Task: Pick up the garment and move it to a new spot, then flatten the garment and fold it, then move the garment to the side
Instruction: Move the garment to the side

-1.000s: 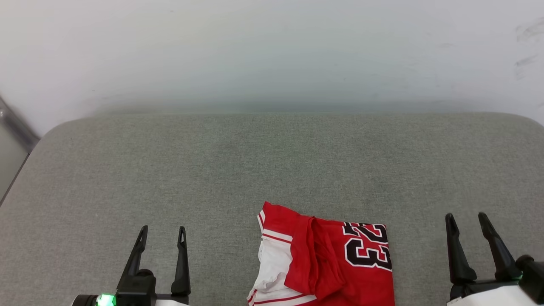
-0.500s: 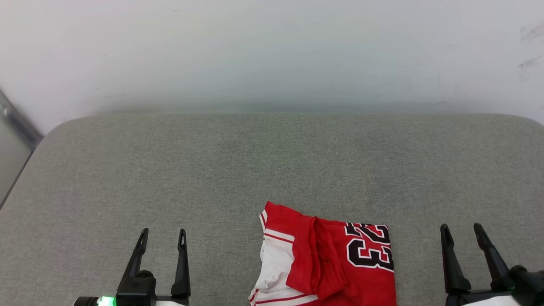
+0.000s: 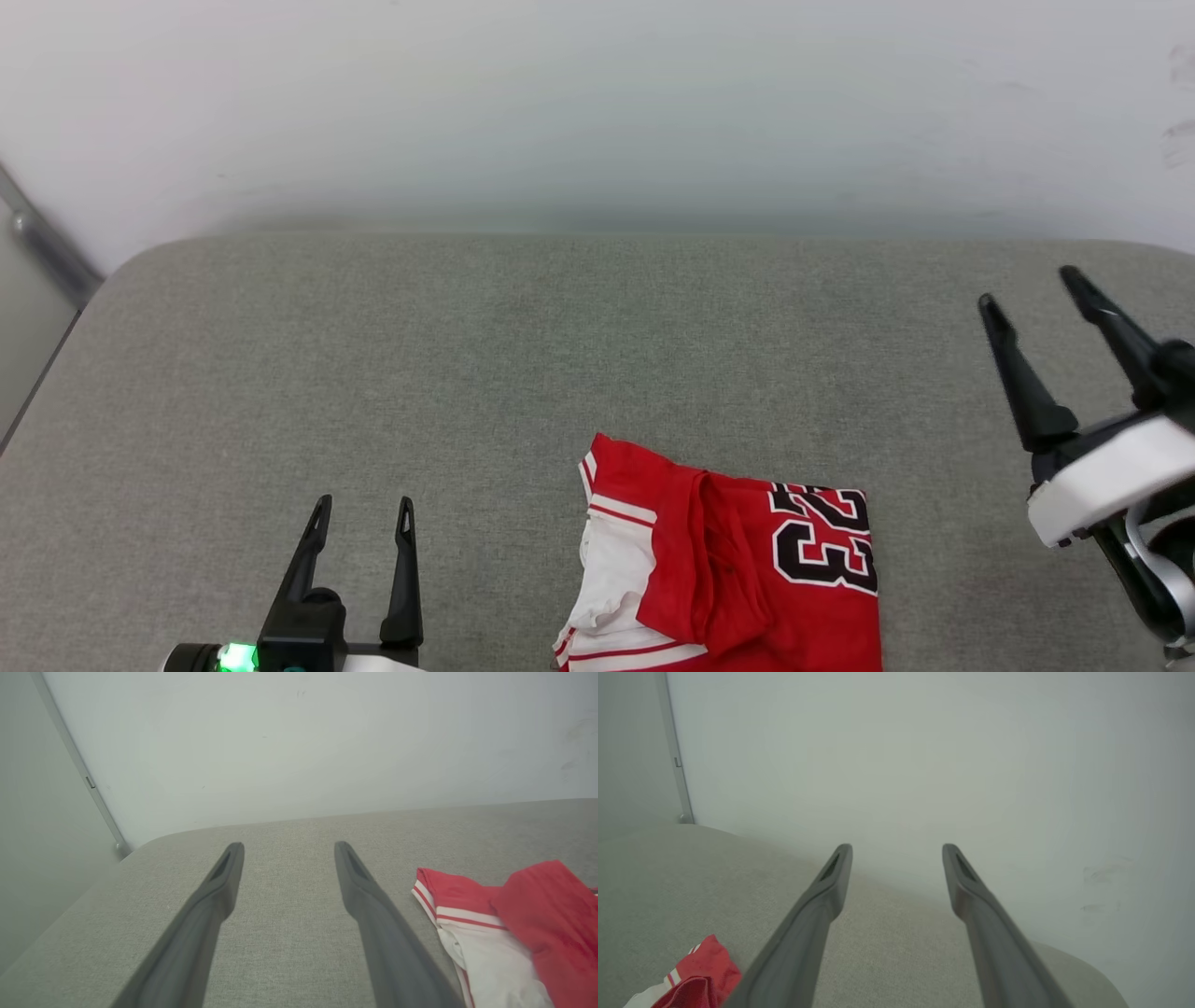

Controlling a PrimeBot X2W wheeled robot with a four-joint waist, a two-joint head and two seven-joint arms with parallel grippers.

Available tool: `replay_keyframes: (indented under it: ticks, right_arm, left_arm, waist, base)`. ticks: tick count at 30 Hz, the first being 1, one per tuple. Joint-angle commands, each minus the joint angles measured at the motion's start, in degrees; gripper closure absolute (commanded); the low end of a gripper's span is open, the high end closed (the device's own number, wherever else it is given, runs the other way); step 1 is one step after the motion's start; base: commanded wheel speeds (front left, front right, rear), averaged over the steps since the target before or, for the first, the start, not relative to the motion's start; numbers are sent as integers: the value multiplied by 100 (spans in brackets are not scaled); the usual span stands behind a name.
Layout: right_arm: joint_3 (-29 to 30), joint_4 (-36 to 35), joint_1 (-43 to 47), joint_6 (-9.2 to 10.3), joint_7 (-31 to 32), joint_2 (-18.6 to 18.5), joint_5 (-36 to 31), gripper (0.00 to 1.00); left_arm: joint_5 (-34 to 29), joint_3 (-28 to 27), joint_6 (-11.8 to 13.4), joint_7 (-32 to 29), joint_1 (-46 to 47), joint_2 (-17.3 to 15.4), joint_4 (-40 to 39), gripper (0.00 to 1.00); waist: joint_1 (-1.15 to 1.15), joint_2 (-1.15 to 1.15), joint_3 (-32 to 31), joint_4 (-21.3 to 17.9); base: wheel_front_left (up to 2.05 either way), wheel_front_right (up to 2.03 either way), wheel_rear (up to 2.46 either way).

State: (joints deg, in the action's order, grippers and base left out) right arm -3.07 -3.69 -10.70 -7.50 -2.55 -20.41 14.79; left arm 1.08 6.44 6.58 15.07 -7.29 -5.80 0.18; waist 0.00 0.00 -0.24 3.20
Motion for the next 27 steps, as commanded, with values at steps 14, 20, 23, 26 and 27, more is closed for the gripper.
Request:
replay_keyframes:
  ticks: [14,20,23,26,27]
  right_arm:
    - [-856,304,-224,2,5028,-1143,3282,0]
    - [-683,714,-13,2,5608,-912,3875,0]
    - [-666,950,-40,2,5658,-732,3966,0]
    - [-693,1184,-135,1,5679,-541,4030,0]
    - [-747,1266,-151,2,5700,-489,4043,0]
  left_arm:
    - [-23,39,-88,13,418,73,-32,0]
    - [-25,94,-142,13,669,118,-46,0]
    - [-31,114,-149,13,788,137,-31,0]
    - [-42,142,-178,13,903,149,-4,0]
    - [-37,149,-185,13,933,157,4,0]
  waist:
    - [0,0,571,297]
    - [0,0,934,522]
    - [0,0,1127,620]
    - [0,0,1295,715]
    - [0,0,1347,742]
  base:
    - [0,0,0]
    - [0,0,0]
    - [0,0,0]
    - [0,0,0]
    - [0,0,0]
